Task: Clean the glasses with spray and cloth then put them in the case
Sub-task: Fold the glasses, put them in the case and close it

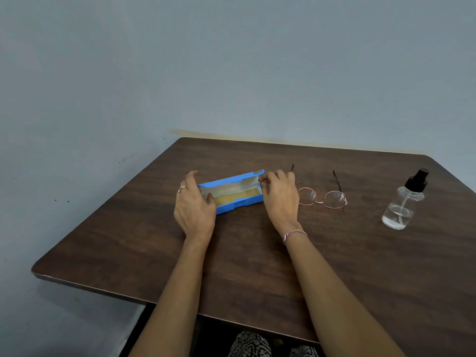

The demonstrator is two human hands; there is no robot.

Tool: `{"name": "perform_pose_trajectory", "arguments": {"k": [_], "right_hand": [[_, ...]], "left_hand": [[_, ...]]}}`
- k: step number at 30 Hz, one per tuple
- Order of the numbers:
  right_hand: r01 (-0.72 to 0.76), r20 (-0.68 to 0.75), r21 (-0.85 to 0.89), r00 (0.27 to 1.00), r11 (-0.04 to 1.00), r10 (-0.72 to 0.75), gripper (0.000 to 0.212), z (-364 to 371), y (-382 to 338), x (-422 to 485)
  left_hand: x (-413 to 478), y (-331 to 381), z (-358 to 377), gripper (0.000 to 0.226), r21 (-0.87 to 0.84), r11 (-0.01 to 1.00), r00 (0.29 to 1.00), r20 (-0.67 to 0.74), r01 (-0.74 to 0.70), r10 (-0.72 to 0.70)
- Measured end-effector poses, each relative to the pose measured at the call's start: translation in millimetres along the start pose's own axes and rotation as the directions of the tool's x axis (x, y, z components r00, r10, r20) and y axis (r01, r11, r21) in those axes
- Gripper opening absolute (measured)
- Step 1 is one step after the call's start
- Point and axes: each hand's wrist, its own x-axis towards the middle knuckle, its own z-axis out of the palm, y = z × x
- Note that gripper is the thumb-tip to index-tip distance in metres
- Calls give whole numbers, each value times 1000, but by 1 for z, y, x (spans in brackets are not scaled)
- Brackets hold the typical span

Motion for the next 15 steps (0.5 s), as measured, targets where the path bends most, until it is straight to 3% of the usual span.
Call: {"name": "perform_pose_trajectory", "arguments": {"k": [9,15], "right_hand": [[-46,-19,43,999,998,46,17,-18,3,-8],[-30,-112,86,993,996,39,14,-47,6,-14]], "left_hand": [[-8,1,-9,56,-108,989,995,-16,101,-103],[-23,27,-23,50,-156,985,996,-48,71,-79]]}}
